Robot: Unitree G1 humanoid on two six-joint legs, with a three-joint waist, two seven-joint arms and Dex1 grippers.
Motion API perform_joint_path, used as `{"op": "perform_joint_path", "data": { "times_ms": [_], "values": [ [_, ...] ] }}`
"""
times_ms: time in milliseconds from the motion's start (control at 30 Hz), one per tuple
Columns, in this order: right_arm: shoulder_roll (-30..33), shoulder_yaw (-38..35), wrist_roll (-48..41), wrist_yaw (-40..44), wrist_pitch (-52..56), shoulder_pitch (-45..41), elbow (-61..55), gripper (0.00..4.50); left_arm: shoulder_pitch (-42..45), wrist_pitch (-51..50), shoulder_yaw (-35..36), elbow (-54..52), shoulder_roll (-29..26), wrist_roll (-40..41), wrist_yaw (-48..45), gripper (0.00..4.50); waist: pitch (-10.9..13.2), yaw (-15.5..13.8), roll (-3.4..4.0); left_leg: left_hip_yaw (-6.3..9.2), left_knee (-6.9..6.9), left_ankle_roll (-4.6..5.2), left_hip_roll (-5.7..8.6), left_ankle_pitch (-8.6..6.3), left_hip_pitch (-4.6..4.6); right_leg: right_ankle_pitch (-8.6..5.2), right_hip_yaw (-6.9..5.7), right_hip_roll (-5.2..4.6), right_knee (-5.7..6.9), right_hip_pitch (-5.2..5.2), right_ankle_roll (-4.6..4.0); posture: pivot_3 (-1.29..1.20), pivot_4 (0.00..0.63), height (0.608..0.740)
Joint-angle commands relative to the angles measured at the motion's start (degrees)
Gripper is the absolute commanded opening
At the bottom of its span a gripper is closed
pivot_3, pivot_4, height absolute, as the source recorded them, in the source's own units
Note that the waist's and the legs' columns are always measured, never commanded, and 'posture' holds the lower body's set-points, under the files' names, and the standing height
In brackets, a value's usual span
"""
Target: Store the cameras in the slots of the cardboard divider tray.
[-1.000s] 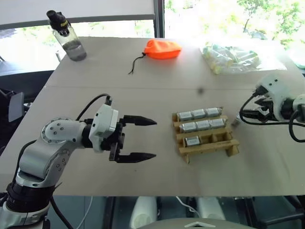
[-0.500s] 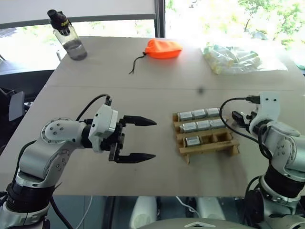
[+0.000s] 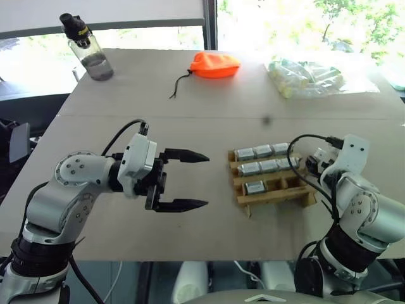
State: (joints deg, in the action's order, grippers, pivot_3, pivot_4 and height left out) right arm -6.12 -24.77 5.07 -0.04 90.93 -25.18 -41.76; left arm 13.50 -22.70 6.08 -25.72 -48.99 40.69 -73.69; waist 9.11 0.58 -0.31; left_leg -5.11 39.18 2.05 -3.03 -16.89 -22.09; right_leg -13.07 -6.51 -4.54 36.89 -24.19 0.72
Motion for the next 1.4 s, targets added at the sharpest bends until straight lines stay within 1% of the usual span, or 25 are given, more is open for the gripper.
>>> {"op": "perform_joint_path", "data": {
  "times_ms": [33, 133, 200, 233, 467, 600, 667, 700, 733, 767, 833, 867, 900, 967, 1033, 1167, 1267, 1333, 1367, 1400],
  "values": [
    [-0.3, -0.6, -0.4, -0.4, -1.9, -0.2, -1.1, 3.0, 0.9, 0.2, 0.0, -0.3, 0.2, 0.5, -0.1, 4.5, 0.0, 0.2, 0.0, 0.0, -0.01, 0.0, 0.0, 0.0, 0.0, 0.0, 0.0, 0.0, 0.0, 0.0, 0.0, 0.0, 0.15, 0.726],
    [0.1, 0.4, -1.1, 0.0, -2.9, 0.0, -0.6, 1.74, 0.8, 0.0, 0.2, -0.4, 0.3, 0.6, 0.3, 4.5, 0.0, 0.3, 0.0, 0.0, -0.02, 0.0, -0.01, 0.0, 0.01, 0.0, 0.0, 0.01, 0.0, -0.01, 0.0, 0.0, 0.15, 0.726],
    [0.2, 1.2, -1.6, 0.2, -3.3, 0.0, -0.3, 0.69, 0.7, -0.8, 0.5, -0.5, 0.5, 1.1, 1.3, 4.5, 0.0, 0.2, 0.0, 0.0, -0.02, 0.0, -0.01, 0.0, 0.01, 0.0, 0.01, 0.01, 0.0, 0.0, 0.0, 0.0, 0.15, 0.726],
    [0.3, 1.5, -1.8, 0.2, -3.5, 0.1, -0.1, 0.49, 0.6, -1.2, 0.6, -0.6, 0.6, 1.4, 1.6, 4.5, 0.0, 0.2, 0.0, 0.0, -0.02, 0.0, -0.01, 0.0, 0.01, 0.0, 0.01, 0.01, 0.0, 0.0, 0.0, 0.0, 0.15, 0.726],
    [1.5, 3.3, -2.8, 0.7, -4.1, 0.9, 0.6, 0.49, 0.3, -2.4, 1.2, -1.2, 0.9, 1.6, 3.1, 4.5, 0.0, 0.3, 0.0, 0.01, -0.03, 0.0, -0.01, 0.0, 0.0, 0.0, 0.01, 0.01, -0.01, -0.01, 0.0, 0.0, 0.15, 0.726],
    [3.7, 4.8, -3.5, 1.5, -5.2, 1.9, 0.8, 0.49, 0.1, -2.8, 1.3, -1.4, 1.0, 1.5, 4.2, 4.5, 0.0, 0.2, 0.0, 0.0, -0.02, 0.0, -0.02, 0.0, 0.01, 0.0, 0.02, 0.0, -0.01, -0.01, 0.0, 0.0, 0.15, 0.726],
    [6.3, 6.2, -4.5, 3.0, -6.0, 3.0, 0.6, 0.49, 0.0, -3.4, 1.4, -1.5, 1.1, 1.8, 5.1, 4.5, 0.0, 0.2, 0.0, 0.01, -0.03, 0.0, -0.02, 0.0, 0.0, 0.0, 0.01, 0.0, -0.01, -0.01, 0.0, 0.0, 0.15, 0.726],
    [9.0, 7.5, -5.3, 4.6, -7.3, 3.9, 0.6, 0.49, 0.0, -3.7, 1.4, -1.6, 1.2, 2.0, 5.4, 4.5, 0.0, 0.2, 0.0, 0.02, -0.03, 0.0, -0.02, 0.0, 0.0, 0.0, 0.0, 0.0, -0.02, -0.01, 0.0, 0.0, 0.15, 0.726],
    [12.4, 8.9, -6.6, 7.4, -9.7, 5.0, 0.5, 0.49, 0.1, -3.9, 1.4, -1.7, 1.2, 2.1, 5.8, 4.5, 0.0, 0.2, 0.0, 0.02, -0.02, 0.0, -0.02, 0.0, -0.01, 0.0, 0.01, -0.01, -0.04, 0.0, 0.0, 0.0, 0.15, 0.726],
    [17.3, 10.2, -9.5, 12.9, -12.3, 6.4, 0.2, 0.49, 0.2, -4.1, 1.3, -1.7, 1.3, 2.2, 6.2, 4.5, 0.0, 0.2, 0.01, 0.02, -0.03, 0.01, -0.01, 0.0, -0.02, 0.0, 0.01, -0.02, -0.05, -0.01, 0.0, 0.0, 0.15, 0.726],
    [29.3, 11.6, -13.8, 25.1, -22.0, 10.6, -0.3, 0.49, 0.8, -5.2, 1.4, -1.5, 2.1, 3.0, 8.0, 4.5, 0.0, 0.1, 0.03, 0.03, -0.04, 0.02, -0.01, -0.01, -0.04, 0.0, 0.02, -0.06, -0.1, 0.0, 0.01, 0.0, 0.15, 0.726],
    [33.7, 11.4, -15.0, 29.3, -26.8, 12.5, 0.0, 0.49, 1.0, -5.8, 1.4, -1.4, 2.3, 3.2, 8.7, 4.5, 0.1, 0.0, 0.03, 0.03, -0.04, 0.03, 0.0, -0.02, -0.05, 0.0, 0.02, -0.08, -0.11, 0.0, 0.01, 0.0, 0.15, 0.726],
    [37.6, 9.6, -16.9, 33.5, -29.8, 14.3, 0.8, 0.49, 1.3, -6.0, 1.1, -1.3, 2.5, 3.1, 9.2, 4.5, 0.1, 0.0, 0.0, 0.05, -0.05, 0.07, 0.02, -0.04, -0.05, -0.01, 0.02, -0.08, -0.15, 0.01, 0.02, 0.0, 0.15, 0.726],
    [43.7, 7.0, -19.4, 39.6, -34.9, 17.0, 2.7, 0.49, 1.5, -6.0, 0.2, -1.2, 2.9, 2.5, 9.6, 4.5, 0.1, 0.0, -0.05, 0.06, -0.08, 0.07, 0.08, -0.04, -0.03, -0.02, 0.01, -0.05, -0.15, 0.02, 0.03, 0.0, 0.15, 0.726],
    [47.7, 5.3, -21.8, 44.7, -40.1, 18.2, 4.2, 0.49, 1.7, -5.9, -0.4, -1.2, 3.3, 2.0, 10.0, 4.5, 0.1, 0.1, -0.09, 0.06, -0.09, 0.07, 0.04, -0.04, 0.0, -0.02, 0.01, -0.01, -0.14, 0.04, 0.03, 0.0, 0.15, 0.726],
    [51.9, 3.9, -27.0, 52.8, -48.7, 17.4, 6.9, 0.49, 2.2, -6.1, -0.8, -1.1, 3.5, 1.9, 10.2, 4.5, 0.2, 0.1, -0.15, -0.03, -0.06, 0.07, -0.05, -0.03, 0.17, -0.05, 0.1, 0.06, -0.09, 0.13, 0.09, 0.0, 0.15, 0.726],
    [56.1, 6.1, -29.1, 61.1, -56.4, 16.9, 8.3, 0.49, 2.4, -5.9, -1.2, -1.2, 3.0, 2.0, 9.1, 4.5, 0.2, -0.1, -0.17, 0.0, -0.03, 0.07, -0.07, -0.03, 0.21, -0.11, 0.1, 0.07, -0.09, 0.2, 0.19, 0.0, 0.15, 0.726],
    [58.5, 7.9, -29.4, 64.4, -59.5, 16.4, 9.7, 0.49, 2.5, -5.5, -1.6, -1.3, 2.6, 1.6, 8.1, 4.5, 0.2, -0.3, -0.22, 0.0, -0.02, 0.08, -0.09, -0.03, 0.2, -0.07, 0.1, 0.06, -0.11, 0.2, 0.11, 0.0, 0.15, 0.726],
    [59.7, 9.3, -28.8, 66.1, -61.6, 15.7, 10.6, 0.49, 2.6, -5.5, -1.6, -1.3, 2.5, 1.6, 7.9, 4.5, 0.2, -0.3, -0.23, 0.01, 0.0, 0.07, -0.1, -0.03, 0.18, -0.02, 0.1, 0.05, -0.11, 0.21, 0.04, 0.0, 0.15, 0.726],
    [61.1, 11.9, -27.2, 68.8, -66.0, 14.5, 12.3, 0.49, 2.7, -5.5, -1.6, -1.4, 2.6, 1.6, 7.7, 4.5, 0.2, -0.4, -0.24, -0.01, 0.0, 0.07, -0.1, -0.04, 0.17, -0.01, 0.09, 0.03, -0.13, 0.2, 0.03, 0.0, 0.15, 0.726]
  ]
}}
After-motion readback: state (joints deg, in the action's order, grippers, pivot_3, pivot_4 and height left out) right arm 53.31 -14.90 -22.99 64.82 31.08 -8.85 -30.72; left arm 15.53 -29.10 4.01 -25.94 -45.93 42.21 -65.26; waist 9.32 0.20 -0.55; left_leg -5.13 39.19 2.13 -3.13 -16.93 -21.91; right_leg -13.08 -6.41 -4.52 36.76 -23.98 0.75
